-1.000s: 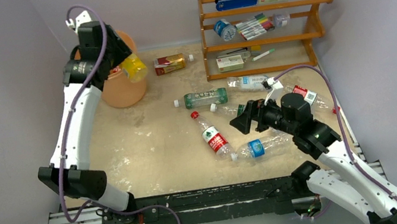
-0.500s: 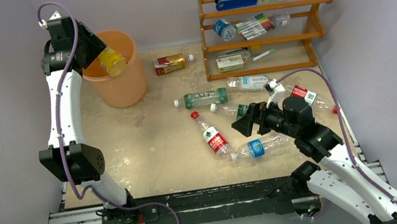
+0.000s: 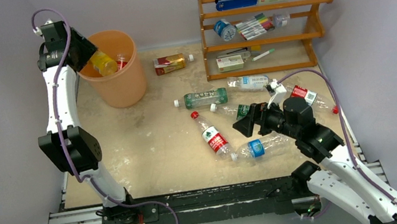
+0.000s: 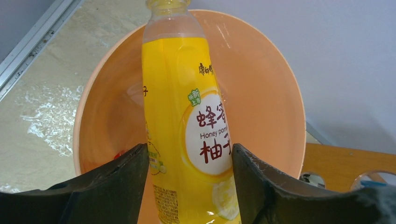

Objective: Put the plastic bottles in the bin
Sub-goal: Place the plastic bottle in the trash bin.

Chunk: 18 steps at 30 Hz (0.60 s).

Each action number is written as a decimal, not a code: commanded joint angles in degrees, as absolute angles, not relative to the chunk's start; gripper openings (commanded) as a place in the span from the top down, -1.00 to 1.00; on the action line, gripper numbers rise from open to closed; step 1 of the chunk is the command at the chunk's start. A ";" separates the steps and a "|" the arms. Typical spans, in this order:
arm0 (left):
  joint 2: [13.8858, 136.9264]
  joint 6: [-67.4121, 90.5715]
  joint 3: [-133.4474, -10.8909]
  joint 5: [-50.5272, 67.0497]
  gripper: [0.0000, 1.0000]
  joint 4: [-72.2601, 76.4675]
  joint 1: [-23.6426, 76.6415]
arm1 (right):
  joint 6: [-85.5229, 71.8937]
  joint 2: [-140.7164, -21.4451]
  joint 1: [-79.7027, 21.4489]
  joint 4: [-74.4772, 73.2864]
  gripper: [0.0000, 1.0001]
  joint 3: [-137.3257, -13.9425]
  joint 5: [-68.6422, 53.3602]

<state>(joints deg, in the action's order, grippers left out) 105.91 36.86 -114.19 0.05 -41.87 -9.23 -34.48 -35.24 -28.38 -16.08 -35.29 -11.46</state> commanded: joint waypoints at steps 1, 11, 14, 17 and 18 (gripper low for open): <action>105.34 36.17 -115.73 1.82 -0.33 -38.83 -9.18 | -35.06 -35.22 -28.25 -14.56 -1.00 -35.42 -10.89; 101.73 33.94 -117.05 1.87 -0.62 -42.18 -9.15 | -34.92 -36.89 -28.23 -13.12 -1.00 -35.44 -11.43; 99.61 33.26 -117.12 2.84 -0.63 -43.85 -8.43 | -34.95 -37.36 -28.28 -12.48 -1.00 -35.21 -11.57; 96.49 32.71 -115.23 2.59 -0.64 -44.75 -6.25 | -35.15 -38.21 -28.23 -11.61 -1.00 -34.95 -12.11; 95.37 32.70 -114.39 2.38 -0.64 -44.83 -4.71 | -35.23 -38.35 -28.29 -11.29 -1.00 -34.93 -12.29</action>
